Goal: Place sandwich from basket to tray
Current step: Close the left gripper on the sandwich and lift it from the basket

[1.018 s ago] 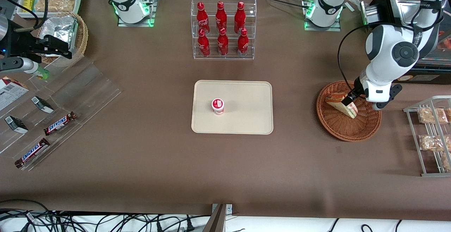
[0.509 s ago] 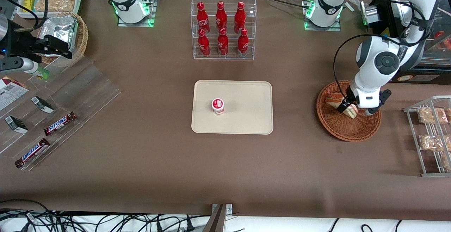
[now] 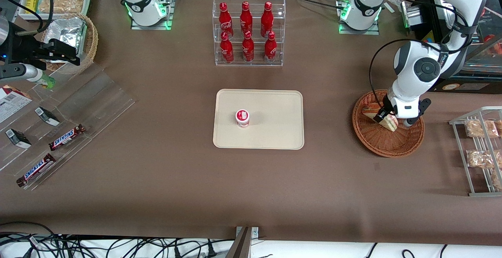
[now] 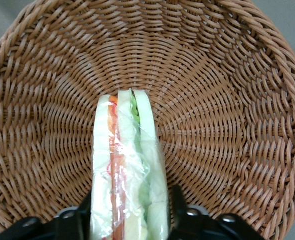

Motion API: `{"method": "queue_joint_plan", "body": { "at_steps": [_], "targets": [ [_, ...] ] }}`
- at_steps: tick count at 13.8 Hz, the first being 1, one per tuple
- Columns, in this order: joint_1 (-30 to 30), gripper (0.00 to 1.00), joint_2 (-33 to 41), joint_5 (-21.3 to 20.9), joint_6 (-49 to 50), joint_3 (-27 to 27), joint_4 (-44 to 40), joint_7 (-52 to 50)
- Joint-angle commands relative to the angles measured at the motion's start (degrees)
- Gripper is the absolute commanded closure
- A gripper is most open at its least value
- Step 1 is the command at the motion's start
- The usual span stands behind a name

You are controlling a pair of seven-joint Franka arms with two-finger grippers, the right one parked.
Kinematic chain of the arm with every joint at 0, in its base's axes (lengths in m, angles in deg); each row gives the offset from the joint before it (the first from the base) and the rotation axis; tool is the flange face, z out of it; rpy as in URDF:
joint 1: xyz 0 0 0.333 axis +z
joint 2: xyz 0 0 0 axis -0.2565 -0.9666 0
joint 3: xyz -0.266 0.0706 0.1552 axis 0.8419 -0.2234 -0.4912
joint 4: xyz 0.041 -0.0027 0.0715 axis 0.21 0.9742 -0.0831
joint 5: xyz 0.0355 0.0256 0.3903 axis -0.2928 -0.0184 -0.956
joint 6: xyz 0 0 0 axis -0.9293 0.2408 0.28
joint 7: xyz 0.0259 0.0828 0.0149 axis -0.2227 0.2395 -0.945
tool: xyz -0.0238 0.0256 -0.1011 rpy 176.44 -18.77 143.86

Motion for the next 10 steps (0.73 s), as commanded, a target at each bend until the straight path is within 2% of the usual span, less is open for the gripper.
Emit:
{"method": "queue_joint_plan", "body": {
  "at_steps": [1, 3, 5, 10],
  "targets": [
    [0.42, 1.00, 1.00, -1.69, -0.60, 0.33, 0.77, -0.58],
    [0.42, 1.00, 2.23, -1.69, 0.54, 0.42, 0.16, -0.14],
    [0.33, 1.00, 4.33, -1.69, 7.53, 0.59, -2.55, 3.71],
    [0.07, 1.00, 4.96, -0.55, 27.50, 4.54, -17.84, 12.77]
  ]
}}
